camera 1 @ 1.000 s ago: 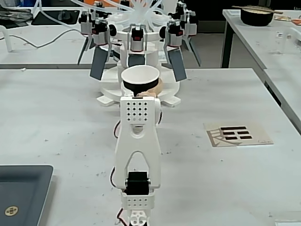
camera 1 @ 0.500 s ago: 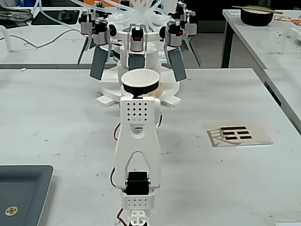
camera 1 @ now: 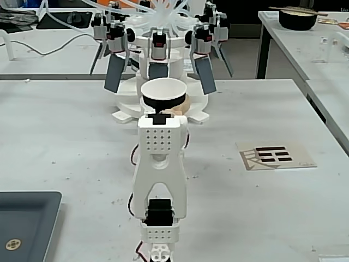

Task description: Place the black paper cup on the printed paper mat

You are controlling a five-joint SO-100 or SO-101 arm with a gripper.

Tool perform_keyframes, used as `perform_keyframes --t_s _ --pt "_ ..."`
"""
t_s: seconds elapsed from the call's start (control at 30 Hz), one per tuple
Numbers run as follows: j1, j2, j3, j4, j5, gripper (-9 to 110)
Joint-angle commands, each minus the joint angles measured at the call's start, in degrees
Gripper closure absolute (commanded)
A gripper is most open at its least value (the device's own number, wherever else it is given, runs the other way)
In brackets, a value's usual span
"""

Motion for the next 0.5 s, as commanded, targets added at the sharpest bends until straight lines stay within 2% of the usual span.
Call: perform_keyframes --t_s 0.0,0.47 --pt "0.6 6.9 2.2 -0.4 0.7 90" --pt "0.6 16.9 17.1 -5.5 1.1 90"
